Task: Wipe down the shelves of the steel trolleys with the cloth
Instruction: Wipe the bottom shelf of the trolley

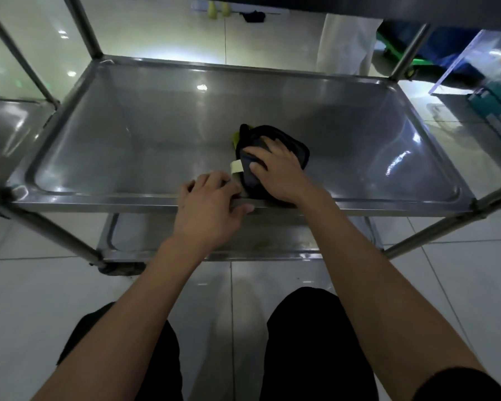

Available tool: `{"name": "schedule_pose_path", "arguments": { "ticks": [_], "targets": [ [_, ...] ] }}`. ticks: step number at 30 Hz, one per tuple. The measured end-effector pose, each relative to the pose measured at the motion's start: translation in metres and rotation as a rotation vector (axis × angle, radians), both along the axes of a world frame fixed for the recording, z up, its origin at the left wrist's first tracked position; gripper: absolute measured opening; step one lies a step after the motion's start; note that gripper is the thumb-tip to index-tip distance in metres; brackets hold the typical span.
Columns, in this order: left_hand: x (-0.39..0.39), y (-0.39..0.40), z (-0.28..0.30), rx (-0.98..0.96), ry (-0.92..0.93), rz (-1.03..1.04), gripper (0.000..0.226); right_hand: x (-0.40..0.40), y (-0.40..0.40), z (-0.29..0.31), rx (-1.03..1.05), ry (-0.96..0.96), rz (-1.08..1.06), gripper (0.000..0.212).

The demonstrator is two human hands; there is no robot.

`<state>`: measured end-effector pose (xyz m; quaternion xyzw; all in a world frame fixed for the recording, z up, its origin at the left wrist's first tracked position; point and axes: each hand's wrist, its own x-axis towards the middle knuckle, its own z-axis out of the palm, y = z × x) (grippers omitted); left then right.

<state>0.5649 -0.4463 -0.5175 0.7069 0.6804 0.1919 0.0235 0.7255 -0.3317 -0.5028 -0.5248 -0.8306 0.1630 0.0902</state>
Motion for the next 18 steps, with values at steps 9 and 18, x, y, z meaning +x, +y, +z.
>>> {"name": "schedule_pose_path", "arguments": {
  "ticks": [9, 18],
  "targets": [
    [0.016, 0.016, 0.002, 0.002, -0.027, 0.015, 0.038, 0.059, -0.05, 0.015, 0.037, 0.003, -0.015, 0.042],
    [0.021, 0.022, 0.001, 0.035, -0.009, -0.036, 0.043, 0.08, -0.112, -0.007, 0.34, 0.036, -0.08, 0.037]
  ]
}}
